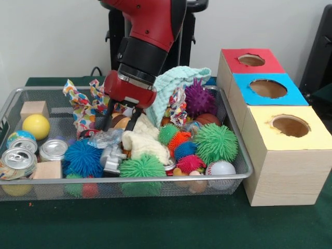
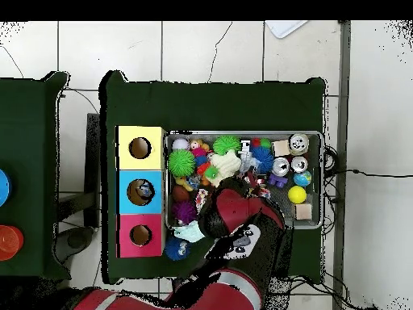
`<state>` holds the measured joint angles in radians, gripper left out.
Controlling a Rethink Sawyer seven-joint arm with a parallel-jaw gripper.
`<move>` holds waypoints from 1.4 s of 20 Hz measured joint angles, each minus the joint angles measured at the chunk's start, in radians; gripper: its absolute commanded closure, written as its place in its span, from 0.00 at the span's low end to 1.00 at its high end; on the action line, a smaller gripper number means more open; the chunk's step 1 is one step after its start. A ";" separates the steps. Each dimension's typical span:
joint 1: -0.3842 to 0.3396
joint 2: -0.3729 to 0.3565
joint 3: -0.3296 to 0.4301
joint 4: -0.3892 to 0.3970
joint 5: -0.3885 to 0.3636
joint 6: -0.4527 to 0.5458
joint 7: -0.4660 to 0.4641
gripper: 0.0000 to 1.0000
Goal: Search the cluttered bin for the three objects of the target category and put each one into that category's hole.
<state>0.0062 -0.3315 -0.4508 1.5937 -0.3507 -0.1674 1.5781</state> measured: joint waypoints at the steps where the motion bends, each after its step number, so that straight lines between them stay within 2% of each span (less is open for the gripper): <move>1: -0.005 0.006 0.000 0.000 0.000 -0.009 0.000 0.00; 10: -0.019 0.035 0.000 -0.010 0.000 -0.055 0.000 0.00; 11: -0.020 0.041 -0.001 -0.012 0.000 -0.058 0.000 1.00; 28: -0.019 0.026 -0.003 -0.010 -0.001 -0.051 0.000 1.00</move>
<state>-0.0126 -0.3055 -0.4535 1.5835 -0.3519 -0.2186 1.5781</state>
